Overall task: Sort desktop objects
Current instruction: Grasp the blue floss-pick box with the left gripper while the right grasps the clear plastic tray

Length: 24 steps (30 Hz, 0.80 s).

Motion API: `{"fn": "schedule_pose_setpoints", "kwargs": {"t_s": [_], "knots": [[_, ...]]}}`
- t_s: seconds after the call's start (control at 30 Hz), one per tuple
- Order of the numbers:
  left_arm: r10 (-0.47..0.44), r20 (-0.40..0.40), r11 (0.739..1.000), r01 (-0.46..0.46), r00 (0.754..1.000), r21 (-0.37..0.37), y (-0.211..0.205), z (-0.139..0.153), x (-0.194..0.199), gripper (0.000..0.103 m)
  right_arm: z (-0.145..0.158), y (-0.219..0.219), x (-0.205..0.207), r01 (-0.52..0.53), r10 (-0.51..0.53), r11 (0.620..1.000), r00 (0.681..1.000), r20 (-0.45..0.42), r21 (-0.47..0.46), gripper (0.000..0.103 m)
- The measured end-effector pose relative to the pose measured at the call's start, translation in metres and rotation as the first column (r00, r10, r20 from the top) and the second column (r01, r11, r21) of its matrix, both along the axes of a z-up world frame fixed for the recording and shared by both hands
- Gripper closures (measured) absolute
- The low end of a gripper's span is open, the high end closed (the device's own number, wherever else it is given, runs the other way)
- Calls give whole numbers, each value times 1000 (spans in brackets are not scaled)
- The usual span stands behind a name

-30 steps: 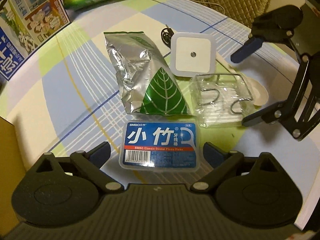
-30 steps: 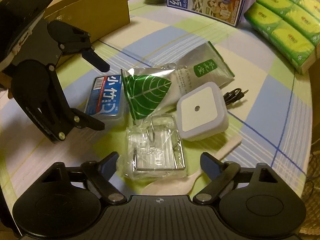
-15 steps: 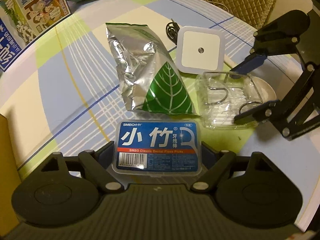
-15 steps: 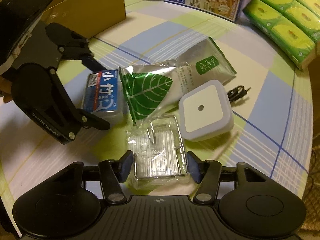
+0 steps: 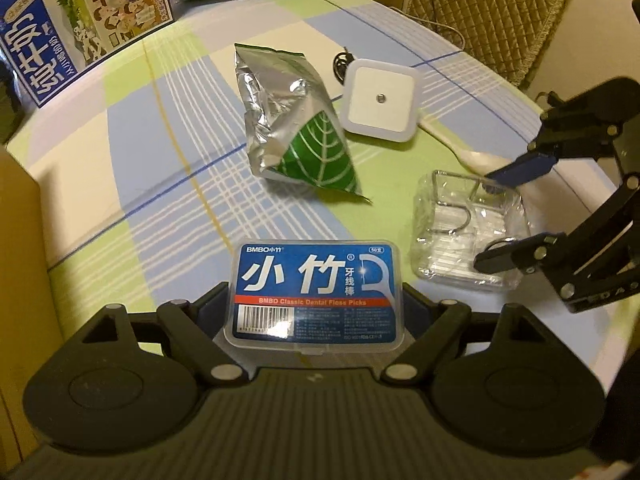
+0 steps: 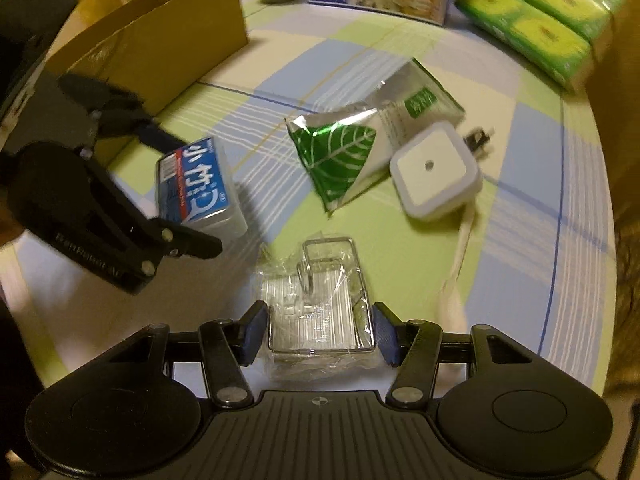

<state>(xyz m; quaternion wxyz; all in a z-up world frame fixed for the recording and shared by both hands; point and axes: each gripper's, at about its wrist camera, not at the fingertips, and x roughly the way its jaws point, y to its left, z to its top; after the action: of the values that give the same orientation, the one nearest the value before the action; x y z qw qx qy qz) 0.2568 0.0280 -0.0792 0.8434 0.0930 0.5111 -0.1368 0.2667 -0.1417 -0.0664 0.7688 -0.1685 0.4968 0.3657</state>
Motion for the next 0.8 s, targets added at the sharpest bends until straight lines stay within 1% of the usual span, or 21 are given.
{"fn": "schedule_pose_setpoints", "kwargs": {"t_s": [0.07,0.13,0.3,0.43,0.53,0.6,0.67,0.8], "knots": [[3,-1,1000,-3,1000,-9,-1,2,-8,19,0,-2,-9,52,-52,999,998,-25,6,50],[8,-3,1000,-8,1000,-15,-3,4,-18,19,0,-2,-20,78,-77,997,996,-33,6,50],[46,2,998,-46,999,-35,-1,7,-42,19,-6,-1,-44,102,-102,995,994,-33,-4,50],[65,6,997,-65,998,-43,2,7,-56,19,-15,1,-58,87,-88,996,996,-9,-19,49],[80,8,996,-79,997,-49,3,5,-63,19,-17,-2,-62,96,-96,995,995,-9,-4,41],[84,11,995,-83,996,-48,4,3,-66,19,-17,-3,-63,96,-96,995,995,-4,-4,32],[84,14,996,-83,996,-44,5,2,-68,20,-18,-3,-64,93,-93,996,996,4,-7,30],[79,14,996,-79,997,-40,6,-2,-71,20,-22,-3,-63,103,-103,995,995,-12,-13,31]]}}
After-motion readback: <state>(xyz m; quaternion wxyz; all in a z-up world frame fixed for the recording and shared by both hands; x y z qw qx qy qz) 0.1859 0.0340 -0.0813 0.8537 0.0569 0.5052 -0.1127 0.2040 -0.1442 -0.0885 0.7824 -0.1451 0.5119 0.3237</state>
